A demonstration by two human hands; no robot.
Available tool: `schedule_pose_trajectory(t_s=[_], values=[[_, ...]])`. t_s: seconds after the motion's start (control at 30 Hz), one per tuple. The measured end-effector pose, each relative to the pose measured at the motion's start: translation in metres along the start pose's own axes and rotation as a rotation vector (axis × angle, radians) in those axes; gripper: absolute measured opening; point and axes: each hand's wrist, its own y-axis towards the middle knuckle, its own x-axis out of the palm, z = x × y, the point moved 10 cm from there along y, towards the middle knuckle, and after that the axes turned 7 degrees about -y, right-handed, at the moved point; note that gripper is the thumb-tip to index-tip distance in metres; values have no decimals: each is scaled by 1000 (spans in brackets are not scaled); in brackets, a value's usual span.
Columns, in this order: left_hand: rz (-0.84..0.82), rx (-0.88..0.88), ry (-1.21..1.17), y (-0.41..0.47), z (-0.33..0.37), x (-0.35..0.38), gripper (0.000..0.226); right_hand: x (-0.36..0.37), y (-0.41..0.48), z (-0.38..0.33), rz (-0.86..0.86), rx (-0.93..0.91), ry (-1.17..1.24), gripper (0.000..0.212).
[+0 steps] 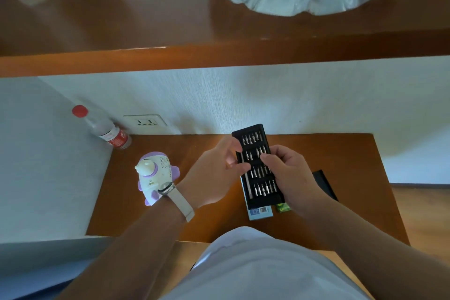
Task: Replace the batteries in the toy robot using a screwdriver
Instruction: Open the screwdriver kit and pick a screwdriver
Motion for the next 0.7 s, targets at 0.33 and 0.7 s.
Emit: schedule_pose_trajectory(t_s=[0.33,0.7], values=[[42,-21,108,5,7,9,23,-14,9,5,9,-19,-12,8],[236,37,-265,-16,3,1,28,-2,7,7,-4,-77,-91,14]])
